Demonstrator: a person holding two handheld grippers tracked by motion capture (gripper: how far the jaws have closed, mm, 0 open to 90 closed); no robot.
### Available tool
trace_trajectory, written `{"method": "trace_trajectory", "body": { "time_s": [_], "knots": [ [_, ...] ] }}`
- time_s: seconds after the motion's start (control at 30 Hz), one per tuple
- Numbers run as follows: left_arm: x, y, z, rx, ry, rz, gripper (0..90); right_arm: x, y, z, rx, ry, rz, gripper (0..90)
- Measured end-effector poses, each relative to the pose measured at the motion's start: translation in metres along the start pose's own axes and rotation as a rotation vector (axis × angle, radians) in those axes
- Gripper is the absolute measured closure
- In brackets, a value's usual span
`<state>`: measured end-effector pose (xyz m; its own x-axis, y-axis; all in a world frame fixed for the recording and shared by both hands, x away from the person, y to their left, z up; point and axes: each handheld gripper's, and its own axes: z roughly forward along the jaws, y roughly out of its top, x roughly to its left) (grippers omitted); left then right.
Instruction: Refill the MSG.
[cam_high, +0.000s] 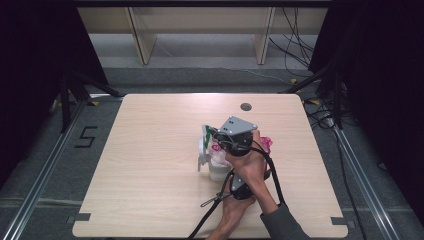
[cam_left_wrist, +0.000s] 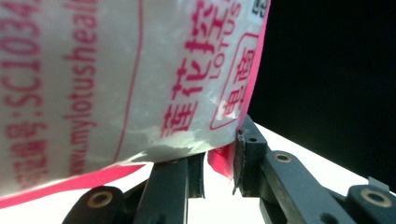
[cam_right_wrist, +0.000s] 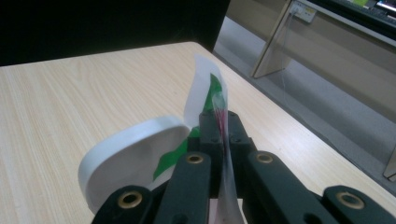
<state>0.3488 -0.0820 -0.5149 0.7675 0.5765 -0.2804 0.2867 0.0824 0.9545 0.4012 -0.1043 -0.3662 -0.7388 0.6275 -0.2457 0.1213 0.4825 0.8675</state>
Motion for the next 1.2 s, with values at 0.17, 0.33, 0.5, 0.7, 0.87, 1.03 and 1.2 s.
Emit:
{"method": "trace_trajectory", "body": {
  "time_s": [0.17,0.33,0.5,0.7,0.87,1.03,1.2],
  "knots": [
    [-0.001,0.001,0.000,-0.004,0.003,-0.001,76.4,0.001,0.003,-0.004,-0.013,-0.005,0.007,89.9],
    [0.000,0.000,0.000,-0.002,0.002,0.005,76.4,0.000,0.001,-0.002,-0.010,-0.001,0.002,90.0],
    [0.001,-0.001,0.000,0.018,-0.005,0.009,76.0,-0.003,0.000,-0.004,-0.013,0.003,0.025,90.0],
    [0.005,-0.001,-0.003,0.085,-0.015,0.051,75.5,-0.006,-0.001,-0.009,-0.009,0.024,0.029,90.0],
    [0.007,-0.002,-0.004,0.100,-0.026,0.055,74.7,-0.008,-0.002,-0.012,-0.023,0.019,0.020,90.0],
    [0.008,-0.003,-0.005,0.131,-0.036,0.055,73.1,-0.010,-0.003,-0.019,-0.024,0.029,0.014,90.0],
    [0.009,-0.004,-0.007,0.153,-0.045,0.061,70.5,-0.012,-0.006,-0.030,-0.036,0.038,0.049,90.0]
  ]
}}
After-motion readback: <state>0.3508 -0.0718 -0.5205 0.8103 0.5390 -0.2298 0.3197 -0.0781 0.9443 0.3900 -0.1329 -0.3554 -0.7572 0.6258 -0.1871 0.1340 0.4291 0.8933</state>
